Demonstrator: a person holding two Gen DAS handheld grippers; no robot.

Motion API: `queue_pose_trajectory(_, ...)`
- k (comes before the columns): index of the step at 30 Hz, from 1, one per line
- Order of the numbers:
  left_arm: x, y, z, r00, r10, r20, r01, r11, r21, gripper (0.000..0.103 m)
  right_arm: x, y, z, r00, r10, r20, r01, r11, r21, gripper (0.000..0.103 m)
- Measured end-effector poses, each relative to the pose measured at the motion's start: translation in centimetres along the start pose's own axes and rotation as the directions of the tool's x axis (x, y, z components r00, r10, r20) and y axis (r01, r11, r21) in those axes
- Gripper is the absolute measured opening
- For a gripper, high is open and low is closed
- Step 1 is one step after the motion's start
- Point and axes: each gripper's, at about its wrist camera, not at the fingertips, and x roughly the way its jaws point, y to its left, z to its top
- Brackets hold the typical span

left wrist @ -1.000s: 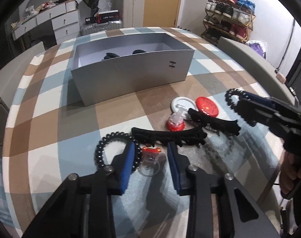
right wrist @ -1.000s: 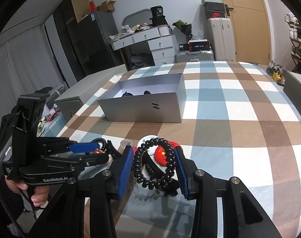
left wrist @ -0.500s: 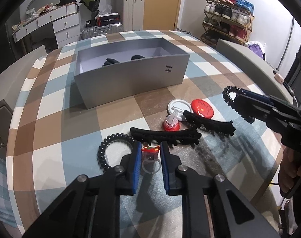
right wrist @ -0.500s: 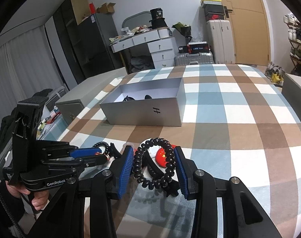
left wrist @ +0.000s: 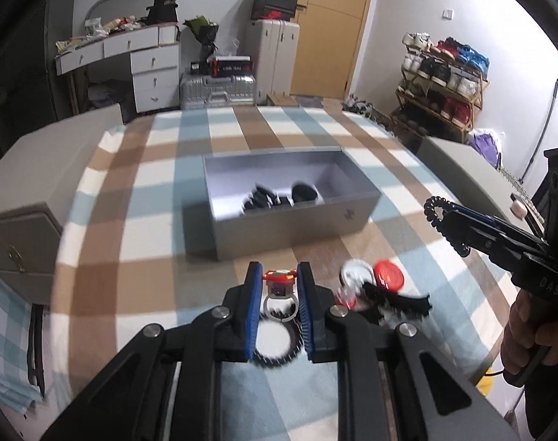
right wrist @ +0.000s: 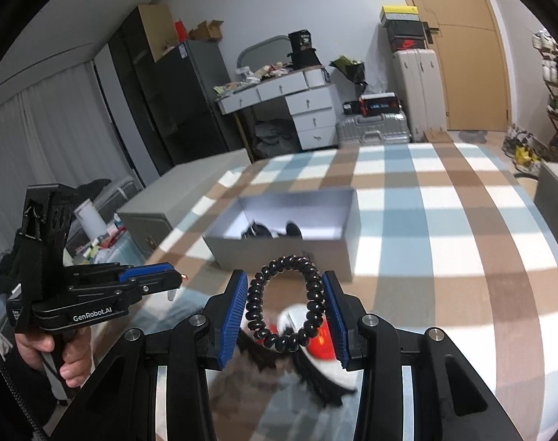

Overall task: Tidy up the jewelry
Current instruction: 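Carry the coiled bracelet into the grey box and open the right gripper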

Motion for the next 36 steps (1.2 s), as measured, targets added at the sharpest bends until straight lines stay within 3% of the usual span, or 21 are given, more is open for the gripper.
queue_pose_trajectory(11, 2.0, 0.7, 4.8, 0.998, -0.021, 0.061, 0.02, 1.0, 0.016, 0.014, 3.7, -0.3, 5.7, 0.999, 0.042, 0.002, -0.042, 0.999, 0.003, 0.04)
queue_pose_trajectory(17, 4.0, 0.2, 6.9, 0.996, -0.075, 0.046, 0.074, 0.997, 0.029, 0.014, 7.0, -1.6, 7.3, 0.999, 0.029, -0.044, -0.027, 0.999, 0.04, 0.04)
queue_pose_trajectory(25, 7.7, 0.7, 7.4, 0.992, -0.12, -0.039, 0.12, 0.993, -0.011, 0.014, 10.7, -3.1, 7.3, 0.992, 0.021, -0.12, -0.013, 0.998, 0.069, 0.04)
queue_pose_trajectory(36, 9.2, 1.3, 7.1, 0.984, -0.148, -0.099, 0.143, 0.988, -0.06, 0.014, 13.0, -3.6, 6.3, 0.982, 0.013, -0.188, -0.005, 0.999, 0.046, 0.04)
